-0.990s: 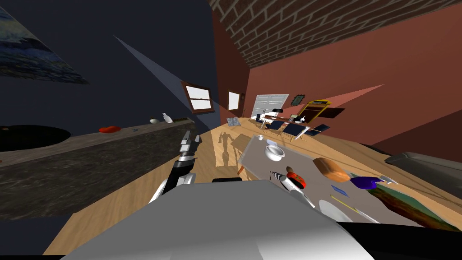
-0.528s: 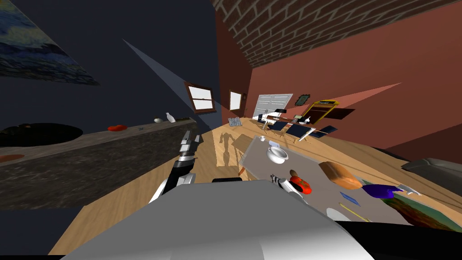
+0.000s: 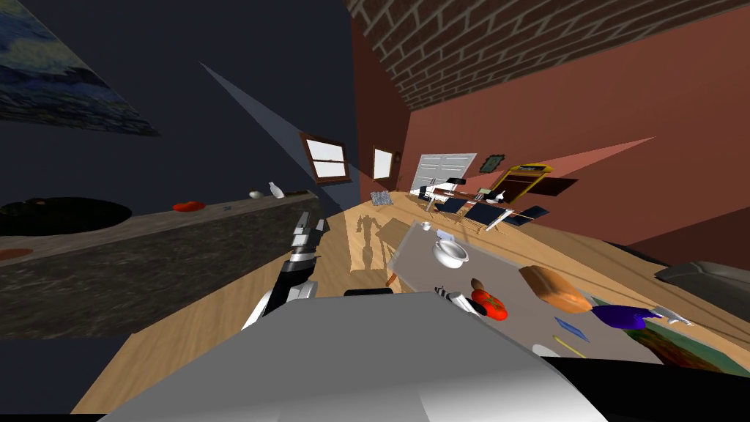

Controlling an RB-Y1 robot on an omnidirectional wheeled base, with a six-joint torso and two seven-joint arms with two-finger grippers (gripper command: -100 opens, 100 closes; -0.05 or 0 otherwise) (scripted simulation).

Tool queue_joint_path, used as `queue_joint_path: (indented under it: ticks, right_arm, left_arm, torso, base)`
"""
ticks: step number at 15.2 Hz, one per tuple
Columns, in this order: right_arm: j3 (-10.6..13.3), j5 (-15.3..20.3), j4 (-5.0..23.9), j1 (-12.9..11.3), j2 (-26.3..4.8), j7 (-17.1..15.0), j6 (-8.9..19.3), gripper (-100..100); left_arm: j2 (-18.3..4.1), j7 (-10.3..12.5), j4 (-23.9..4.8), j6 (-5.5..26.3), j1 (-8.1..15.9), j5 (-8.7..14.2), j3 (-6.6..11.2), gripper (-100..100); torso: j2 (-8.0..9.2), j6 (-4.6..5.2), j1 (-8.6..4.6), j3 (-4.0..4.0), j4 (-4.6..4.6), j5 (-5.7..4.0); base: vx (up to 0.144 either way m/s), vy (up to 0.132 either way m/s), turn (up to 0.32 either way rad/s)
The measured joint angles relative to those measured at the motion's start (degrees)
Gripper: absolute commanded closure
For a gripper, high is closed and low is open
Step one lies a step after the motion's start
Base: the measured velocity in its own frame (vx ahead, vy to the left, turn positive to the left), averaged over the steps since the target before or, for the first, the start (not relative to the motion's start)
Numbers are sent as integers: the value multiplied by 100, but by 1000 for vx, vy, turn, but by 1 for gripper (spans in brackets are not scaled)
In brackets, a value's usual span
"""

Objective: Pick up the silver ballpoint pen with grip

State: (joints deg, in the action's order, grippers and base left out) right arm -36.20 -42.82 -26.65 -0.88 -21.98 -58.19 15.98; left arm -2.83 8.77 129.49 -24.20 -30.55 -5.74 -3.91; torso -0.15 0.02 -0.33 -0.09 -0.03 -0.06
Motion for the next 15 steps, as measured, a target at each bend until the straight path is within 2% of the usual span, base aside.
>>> queue_joint_path:
  ticks: [1, 2, 4, 5, 9, 10, 11, 12, 13, 15]
  right_arm:
    - [2, 5, 23, -10, 51, 31, -67, -100]
    - [-21, 165, -75, 29, 156, -45, -101, -100]
    - [7, 39, 32, -7, 193, 44, -209, -100]
    - [9, 26, 45, -12, 193, 69, -226, 100]
    - [7, 25, 43, -15, 194, 67, -227, 100]
    - [7, 24, 43, -14, 194, 67, -227, 100]
    - [61, -218, 207, -80, 72, 195, -236, 100]
    - [49, -184, 173, -66, 28, 206, -197, 100]
    - [4, 0, 45, -23, 27, 72, -109, 100]
    - [-10, 3, 24, -24, -110, -8, 48, 100]
  left_arm:
    - [0, 0, 0, 0, 0, 0, 0, 0]
    - [0, 0, 0, 0, 0, 0, 0, 0]
    - [0, 0, 0, 0, 0, 0, 0, 0]
    - [1, 0, 0, 0, 0, 0, -1, 0]
    - [1, 0, 0, 0, 1, 0, -1, 0]
    - [1, 0, 0, 0, 1, 0, -1, 0]
    - [2, 0, 0, 0, 1, 0, -2, 0]
    - [2, 0, 0, 0, 1, 0, -2, 0]
    - [2, 0, 0, 0, 1, 0, -2, 0]
    - [2, 0, 0, 0, 1, 0, -3, 0]
  torso:
    - [-2, 0, -5, -1, -1, -1]
    - [0, 1, -9, -1, -1, -2]
    - [6, 0, 4, 3, 1, 0]
    - [9, 0, 16, 5, 1, 3]
    - [15, 0, 31, 7, 1, 6]
    - [15, -1, 32, 7, 1, 6]
    - [19, -2, 46, 9, 2, 10]
    - [25, -1, 68, 12, 2, 11]
    - [28, -1, 79, 14, 2, 14]
    - [30, -4, 87, 15, 4, 19]
  base:
    - [36, -120, -20]
    - [21, -98, -14]
    - [9, -45, 1]
    - [3, -13, 2]
    - [2, -2, 1]
    - [-25, 64, 38]
    - [-38, 122, 38]
    - [-34, 122, 11]
    - [-27, 109, 18]
    - [-34, 108, 22]
